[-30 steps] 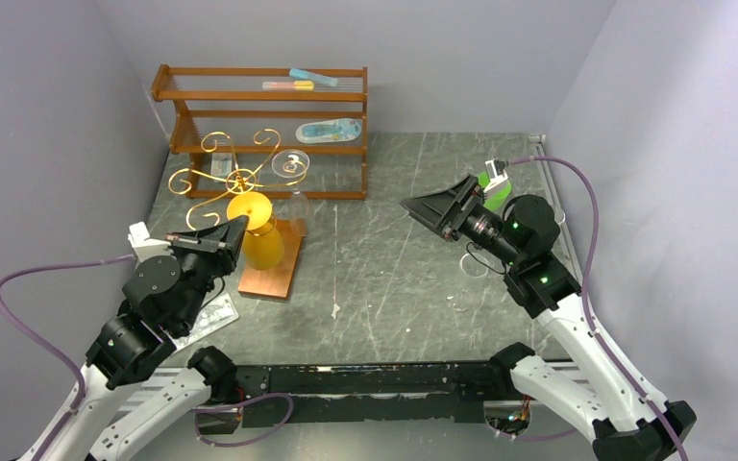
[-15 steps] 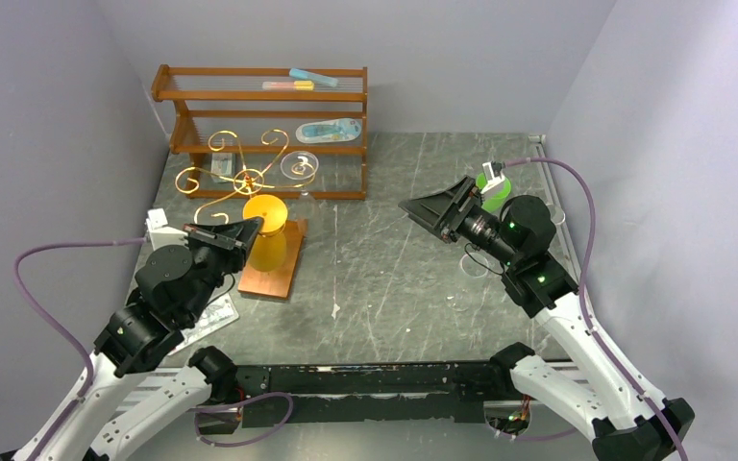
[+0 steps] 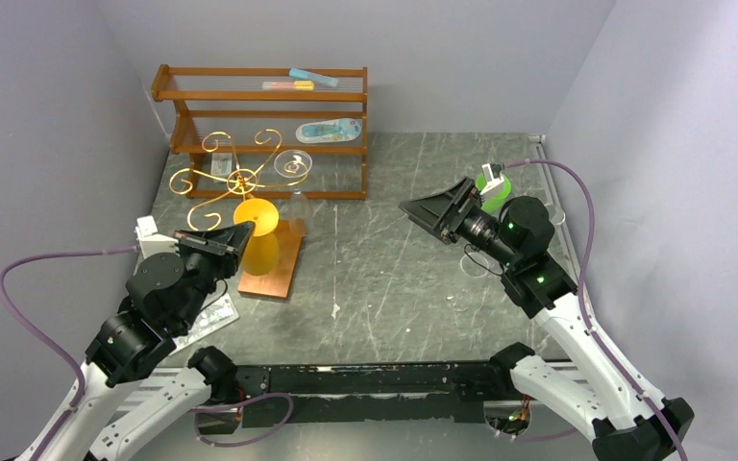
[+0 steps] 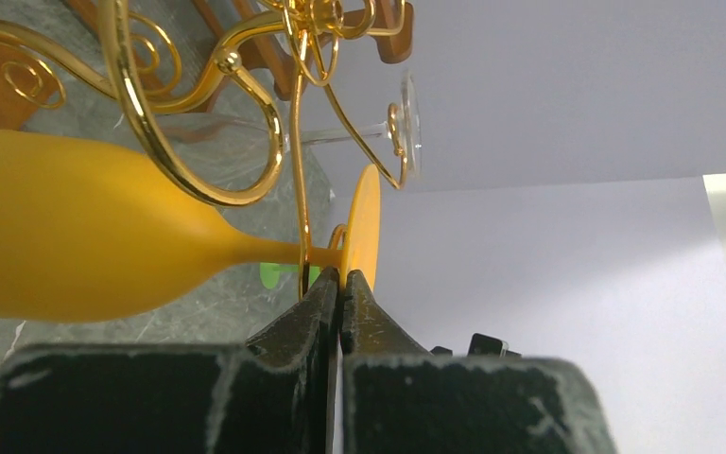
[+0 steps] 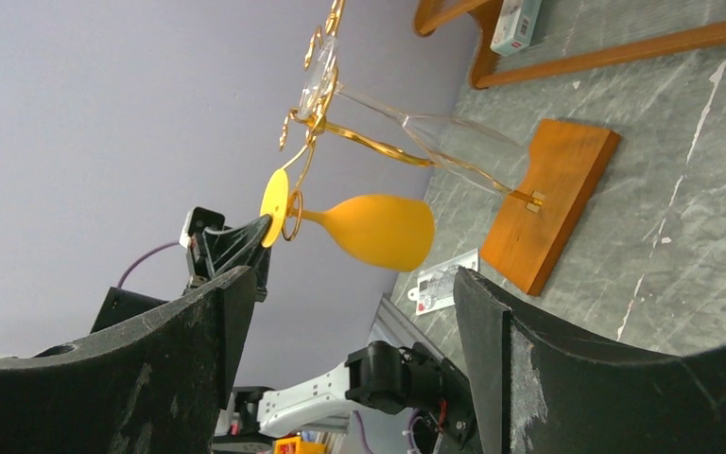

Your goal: Place the wine glass upside down on the wine glass rack

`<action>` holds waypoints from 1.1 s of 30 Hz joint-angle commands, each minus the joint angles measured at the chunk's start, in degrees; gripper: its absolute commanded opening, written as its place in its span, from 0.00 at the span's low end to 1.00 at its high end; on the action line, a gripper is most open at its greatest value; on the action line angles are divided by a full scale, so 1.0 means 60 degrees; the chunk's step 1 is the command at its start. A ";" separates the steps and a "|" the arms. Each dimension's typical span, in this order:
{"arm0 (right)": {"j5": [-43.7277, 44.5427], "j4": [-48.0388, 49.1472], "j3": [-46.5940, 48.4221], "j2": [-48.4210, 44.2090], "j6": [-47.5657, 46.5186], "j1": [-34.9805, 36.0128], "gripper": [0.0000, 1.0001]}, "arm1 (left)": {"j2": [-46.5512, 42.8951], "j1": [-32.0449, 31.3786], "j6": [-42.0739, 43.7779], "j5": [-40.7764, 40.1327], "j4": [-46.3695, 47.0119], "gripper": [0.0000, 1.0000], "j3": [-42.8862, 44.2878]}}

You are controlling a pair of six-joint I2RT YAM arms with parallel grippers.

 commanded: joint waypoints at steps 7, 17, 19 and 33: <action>-0.0008 0.0136 -0.0154 0.0021 0.0063 0.0010 0.80 | -0.0553 0.0071 0.0228 0.0055 -0.0292 0.05 0.0082; 0.0017 0.0129 -0.0227 -0.0058 0.0091 0.0001 0.80 | -0.0195 0.0070 0.0621 0.0882 0.0217 0.05 -0.0009; 0.0035 0.0109 -0.0245 -0.0095 0.0093 -0.0003 0.80 | -0.0151 0.0075 0.0752 0.1055 0.0498 0.05 -0.0102; 0.0040 0.0060 -0.0304 -0.0184 0.0064 -0.0001 0.80 | 0.0073 0.0070 0.0803 0.1090 0.0858 0.14 -0.0044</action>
